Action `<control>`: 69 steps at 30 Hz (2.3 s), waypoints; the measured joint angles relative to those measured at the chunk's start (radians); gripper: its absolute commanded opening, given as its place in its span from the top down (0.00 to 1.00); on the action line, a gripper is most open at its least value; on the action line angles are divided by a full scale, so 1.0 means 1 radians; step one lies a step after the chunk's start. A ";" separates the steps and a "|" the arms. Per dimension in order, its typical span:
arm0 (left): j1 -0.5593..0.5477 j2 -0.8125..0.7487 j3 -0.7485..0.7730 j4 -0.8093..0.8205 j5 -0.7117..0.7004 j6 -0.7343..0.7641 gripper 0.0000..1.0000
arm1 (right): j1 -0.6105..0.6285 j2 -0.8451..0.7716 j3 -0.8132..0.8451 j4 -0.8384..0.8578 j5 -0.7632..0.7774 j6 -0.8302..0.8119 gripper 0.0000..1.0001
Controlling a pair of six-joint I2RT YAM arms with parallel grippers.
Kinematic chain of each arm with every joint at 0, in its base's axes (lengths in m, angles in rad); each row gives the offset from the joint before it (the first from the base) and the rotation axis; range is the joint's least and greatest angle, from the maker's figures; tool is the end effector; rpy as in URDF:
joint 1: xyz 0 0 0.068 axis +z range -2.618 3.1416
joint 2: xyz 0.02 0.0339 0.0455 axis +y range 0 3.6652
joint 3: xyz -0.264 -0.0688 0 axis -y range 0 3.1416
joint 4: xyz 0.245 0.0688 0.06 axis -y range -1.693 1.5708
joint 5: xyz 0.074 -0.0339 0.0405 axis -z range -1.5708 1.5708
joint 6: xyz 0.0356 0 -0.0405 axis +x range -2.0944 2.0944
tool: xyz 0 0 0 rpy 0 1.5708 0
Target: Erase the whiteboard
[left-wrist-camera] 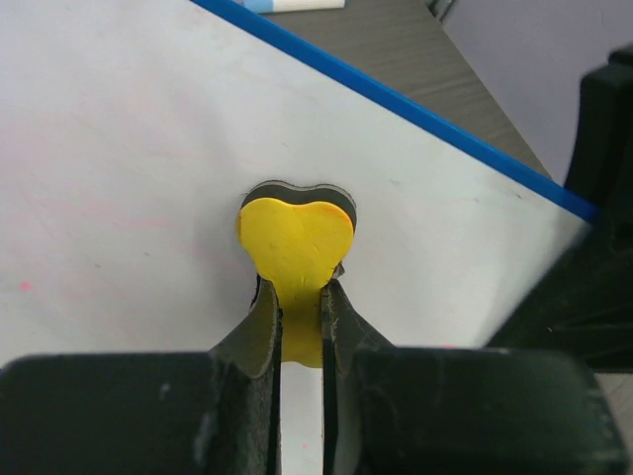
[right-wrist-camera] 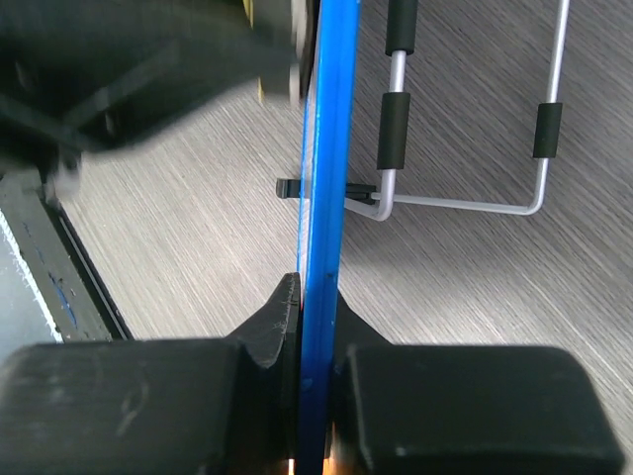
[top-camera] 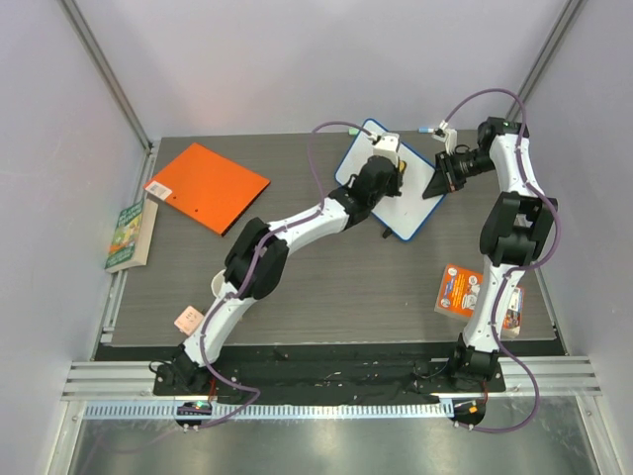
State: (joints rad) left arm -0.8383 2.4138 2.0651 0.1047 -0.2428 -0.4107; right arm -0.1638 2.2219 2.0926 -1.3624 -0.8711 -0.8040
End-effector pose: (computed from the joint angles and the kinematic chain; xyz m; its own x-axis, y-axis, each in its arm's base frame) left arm 0.3897 -0.4205 0.2356 -0.3740 -0.1637 -0.9129 0.4541 0.8259 -0.3342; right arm 0.4369 -0.0446 0.2548 -0.7151 -0.3519 -0.6040 -0.6768 0.5647 0.4722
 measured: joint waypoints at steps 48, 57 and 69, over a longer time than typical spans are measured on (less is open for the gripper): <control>-0.117 -0.011 -0.088 -0.072 0.041 0.069 1.00 | -0.008 0.003 0.003 0.045 0.002 -0.055 0.70; -0.139 -0.047 -0.214 -0.060 0.021 0.051 1.00 | -0.008 0.003 0.009 0.044 -0.015 -0.052 0.69; -0.124 -0.145 -0.369 -0.058 0.019 0.026 1.00 | -0.002 -0.003 0.010 0.030 -0.065 -0.050 0.62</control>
State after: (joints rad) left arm -0.9623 2.2692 1.6966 0.0463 -0.2237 -0.3851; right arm -0.1658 2.2185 2.1021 -1.3323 -0.9360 -0.8543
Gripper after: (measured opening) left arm 0.092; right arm 0.355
